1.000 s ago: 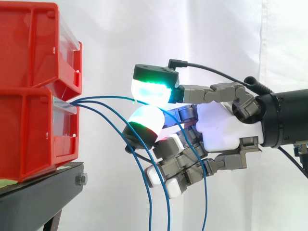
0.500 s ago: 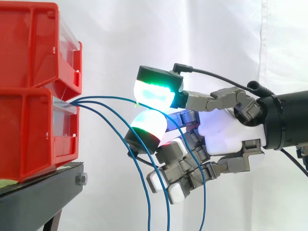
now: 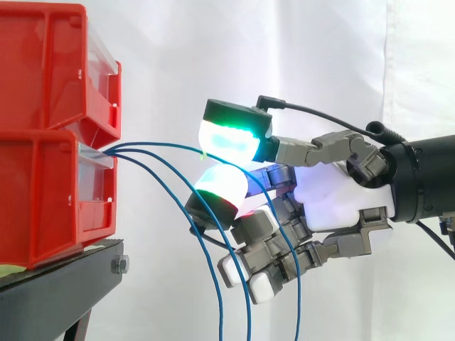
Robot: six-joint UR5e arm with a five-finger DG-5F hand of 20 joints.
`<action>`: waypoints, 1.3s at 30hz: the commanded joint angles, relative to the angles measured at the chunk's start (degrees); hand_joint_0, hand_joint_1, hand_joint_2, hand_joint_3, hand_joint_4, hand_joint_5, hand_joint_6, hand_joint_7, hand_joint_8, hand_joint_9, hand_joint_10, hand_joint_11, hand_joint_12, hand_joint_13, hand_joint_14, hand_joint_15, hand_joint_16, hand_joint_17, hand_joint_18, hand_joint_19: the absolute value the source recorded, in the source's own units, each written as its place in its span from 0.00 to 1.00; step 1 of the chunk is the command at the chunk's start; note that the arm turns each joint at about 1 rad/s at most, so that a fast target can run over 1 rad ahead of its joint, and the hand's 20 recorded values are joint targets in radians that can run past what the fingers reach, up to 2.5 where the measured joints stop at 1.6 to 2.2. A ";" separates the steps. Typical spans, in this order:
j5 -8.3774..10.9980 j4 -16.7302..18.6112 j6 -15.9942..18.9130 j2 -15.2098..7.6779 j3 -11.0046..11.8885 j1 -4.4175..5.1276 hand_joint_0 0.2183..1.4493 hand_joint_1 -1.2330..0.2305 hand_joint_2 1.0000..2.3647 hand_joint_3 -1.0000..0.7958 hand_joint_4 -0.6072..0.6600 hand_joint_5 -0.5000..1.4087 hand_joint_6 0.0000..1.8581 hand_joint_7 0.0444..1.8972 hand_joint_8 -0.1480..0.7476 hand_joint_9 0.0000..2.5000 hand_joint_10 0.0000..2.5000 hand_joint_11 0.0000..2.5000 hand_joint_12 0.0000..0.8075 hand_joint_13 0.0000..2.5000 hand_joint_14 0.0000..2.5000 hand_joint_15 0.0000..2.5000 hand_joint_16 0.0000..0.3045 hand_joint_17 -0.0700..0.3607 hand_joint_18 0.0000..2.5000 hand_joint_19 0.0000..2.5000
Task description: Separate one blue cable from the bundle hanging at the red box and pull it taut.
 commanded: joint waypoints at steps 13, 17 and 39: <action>0.02 -0.03 0.08 -0.08 0.00 0.19 0.23 0.51 0.00 0.28 0.59 0.16 0.50 0.58 0.52 0.46 0.01 0.46 0.44 0.38 0.01 0.25 0.16 0.42 0.32 0.26; 0.02 -0.03 0.08 0.01 0.00 0.19 0.24 0.50 0.00 0.28 0.59 0.16 0.49 0.58 0.52 0.46 0.01 0.46 0.44 0.38 0.01 0.25 0.16 0.42 0.31 0.26; 0.37 -0.03 0.08 0.01 0.09 0.36 0.39 0.33 0.01 0.36 0.41 0.15 0.50 0.69 0.45 0.46 0.01 0.48 0.38 0.37 0.01 0.26 0.15 0.39 0.29 0.26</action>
